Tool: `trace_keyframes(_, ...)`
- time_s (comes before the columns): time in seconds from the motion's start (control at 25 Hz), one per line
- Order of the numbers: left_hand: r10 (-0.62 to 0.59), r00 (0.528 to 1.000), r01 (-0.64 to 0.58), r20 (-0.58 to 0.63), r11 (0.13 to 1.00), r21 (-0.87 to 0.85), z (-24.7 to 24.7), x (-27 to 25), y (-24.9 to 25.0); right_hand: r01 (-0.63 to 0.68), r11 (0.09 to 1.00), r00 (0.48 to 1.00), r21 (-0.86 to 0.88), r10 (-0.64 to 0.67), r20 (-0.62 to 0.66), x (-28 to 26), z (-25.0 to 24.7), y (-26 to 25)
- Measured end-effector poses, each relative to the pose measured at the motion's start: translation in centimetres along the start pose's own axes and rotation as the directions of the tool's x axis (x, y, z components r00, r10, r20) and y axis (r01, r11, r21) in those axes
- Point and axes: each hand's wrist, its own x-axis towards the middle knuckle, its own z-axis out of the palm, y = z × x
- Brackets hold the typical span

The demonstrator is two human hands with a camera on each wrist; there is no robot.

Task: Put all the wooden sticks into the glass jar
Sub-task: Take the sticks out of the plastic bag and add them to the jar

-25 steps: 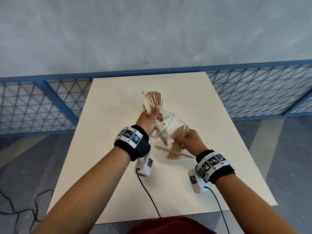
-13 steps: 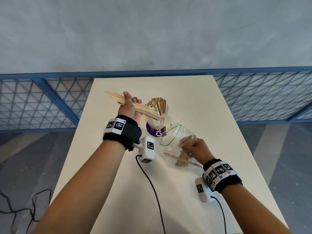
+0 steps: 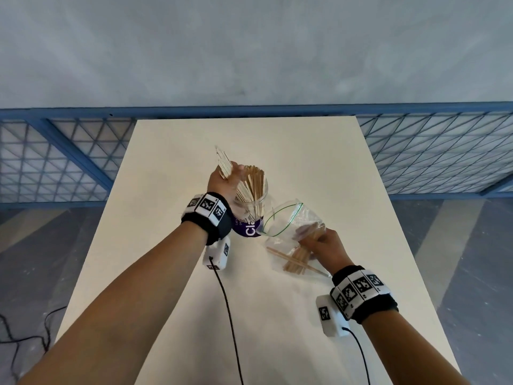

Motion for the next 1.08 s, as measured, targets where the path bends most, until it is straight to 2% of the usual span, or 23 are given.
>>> trace_keyframes(0.04, 0.026, 0.999, -0.027, 0.020, 0.998, 0.048, 0.2, 0.1, -0.4, -0.001, 1.000, 1.000, -0.007, 0.001, 0.002, 0.1, 0.0, 0.2)
trace_keyframes(0.16, 0.147, 0.988, -0.144, 0.055, 0.988, -0.056, -0.1, 0.5, 0.1, -0.009, 1.000, 1.000, -0.016, 0.009, 0.004, 0.3, 0.1, 0.7)
trace_keyframes(0.24, 0.180, 0.983, -0.181, -0.015, 0.975, -0.130, -0.2, 1.5, 0.1, -0.014, 1.000, 1.000, -0.015, 0.015, 0.011, 0.4, 0.2, 0.8)
trace_keyframes(0.32, 0.290, 0.955, -0.294, -0.067, 0.954, -0.060, 0.3, 1.8, -0.2, -0.017, 1.000, 1.000, -0.012, 0.017, 0.014, 0.6, 0.2, 0.9)
trace_keyframes(0.36, 0.351, 0.936, -0.348, -0.040, 0.935, 0.063, 0.4, 1.8, -0.4, -0.017, 1.000, 1.000, -0.012, 0.017, 0.013, 0.6, 0.3, 0.9)
trace_keyframes(0.44, 0.392, 0.909, -0.416, 0.144, 0.826, 0.380, 0.7, 1.6, -1.1, -0.020, 1.000, 1.000, -0.007, 0.020, 0.004, 0.7, 0.4, 1.0)
trace_keyframes(0.52, 0.334, 0.872, -0.489, 0.357, 0.619, 0.615, 0.8, 1.6, -2.0, -0.025, 1.000, 1.000, 0.001, 0.025, -0.004, 0.7, 0.4, 1.0)
trace_keyframes(0.6, 0.244, 0.842, -0.539, 0.482, 0.440, 0.719, 0.7, 1.6, -1.9, -0.026, 1.000, 1.000, -0.008, 0.025, -0.005, 0.5, 0.5, 1.0)
trace_keyframes(0.68, 0.168, 0.830, -0.552, 0.532, 0.382, 0.741, 0.7, 1.7, -1.4, -0.022, 1.000, 1.000, -0.016, 0.022, -0.001, 0.3, 0.6, 0.7)
trace_keyframes(0.72, 0.177, 0.818, -0.570, 0.548, 0.384, 0.726, 0.7, 1.6, -1.1, -0.016, 1.000, 1.000, -0.020, 0.016, -0.001, 0.2, 0.7, 0.5)
trace_keyframes(0.76, 0.239, 0.801, -0.597, 0.549, 0.378, 0.708, 0.6, 1.2, -0.7, -0.008, 1.000, 1.000, -0.021, 0.008, -0.002, 0.1, 0.6, 0.4)
trace_keyframes(0.8, 0.357, 0.782, -0.620, 0.511, 0.367, 0.694, 0.4, 0.9, -0.6, -0.002, 1.000, 1.000, -0.017, 0.002, -0.005, 0.0, 0.6, 0.3)
trace_keyframes(0.88, 0.617, 0.704, -0.653, 0.352, 0.367, 0.663, 0.2, -0.7, -0.4, 0.005, 1.000, 1.000, 0.005, -0.005, -0.026, -0.2, 0.2, 0.1)
trace_keyframes(0.92, 0.664, 0.686, -0.669, 0.298, 0.415, 0.616, 0.3, -1.9, -0.4, 0.008, 1.000, 1.000, 0.019, -0.007, -0.029, -0.3, 0.0, -0.1)
trace_keyframes(1.0, 0.566, 0.736, -0.677, 0.373, 0.592, 0.437, 0.7, -4.9, -0.3, 0.016, 0.999, 1.000, 0.029, -0.016, -0.010, -0.7, -0.3, -0.4)
trace_keyframes(1.04, 0.455, 0.764, -0.632, 0.458, 0.672, 0.386, 0.9, -6.4, -0.4, 0.024, 1.000, 1.000, 0.020, -0.024, 0.006, -1.0, -0.3, -0.7)
trace_keyframes(1.08, 0.338, 0.780, -0.579, 0.527, 0.710, 0.400, 1.1, -7.6, -0.4, 0.033, 0.999, 0.999, 0.005, -0.033, 0.026, -1.4, -0.3, -1.0)
